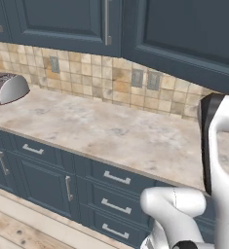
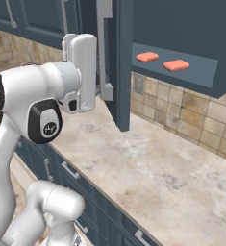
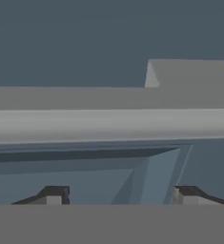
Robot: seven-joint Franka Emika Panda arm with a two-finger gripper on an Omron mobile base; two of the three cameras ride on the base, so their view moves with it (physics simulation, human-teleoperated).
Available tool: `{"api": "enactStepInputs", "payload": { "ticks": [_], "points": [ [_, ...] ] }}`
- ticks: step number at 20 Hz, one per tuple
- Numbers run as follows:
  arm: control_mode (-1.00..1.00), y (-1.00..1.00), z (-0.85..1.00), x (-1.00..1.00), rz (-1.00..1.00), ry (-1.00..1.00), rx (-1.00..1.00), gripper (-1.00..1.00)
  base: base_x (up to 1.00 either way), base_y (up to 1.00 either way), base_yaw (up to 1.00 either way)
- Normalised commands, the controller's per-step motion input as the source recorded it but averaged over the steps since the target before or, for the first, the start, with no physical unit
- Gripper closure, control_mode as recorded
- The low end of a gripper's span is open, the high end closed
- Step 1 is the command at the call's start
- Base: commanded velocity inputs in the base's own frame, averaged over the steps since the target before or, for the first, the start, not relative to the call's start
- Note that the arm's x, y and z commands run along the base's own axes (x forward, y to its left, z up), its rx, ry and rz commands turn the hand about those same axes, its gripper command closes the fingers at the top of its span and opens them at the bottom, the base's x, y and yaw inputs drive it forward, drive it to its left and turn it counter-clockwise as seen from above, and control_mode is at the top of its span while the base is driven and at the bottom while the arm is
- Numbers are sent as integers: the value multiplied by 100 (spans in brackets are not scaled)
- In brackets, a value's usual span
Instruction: Pick up the bar soap and bar soap from the sink, and place them back in the cabinet, and close the cabinet door.
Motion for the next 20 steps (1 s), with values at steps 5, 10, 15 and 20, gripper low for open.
{"api": "enactStepInputs", "payload": {
  "ticks": [5, 10, 15, 20],
  "points": [
    [-100, -16, -20, 35, 3, 0, 0, -100, 0, 0, 0],
    [-100, -13, -18, 38, 2, 0, 0, -100, 0, 0, 0],
    [-100, -7, -19, 41, 0, 0, 0, -100, 0, 0, 0],
    [-100, -8, -16, 53, 0, 0, 0, -100, 0, 0, 0]
  ]
}}
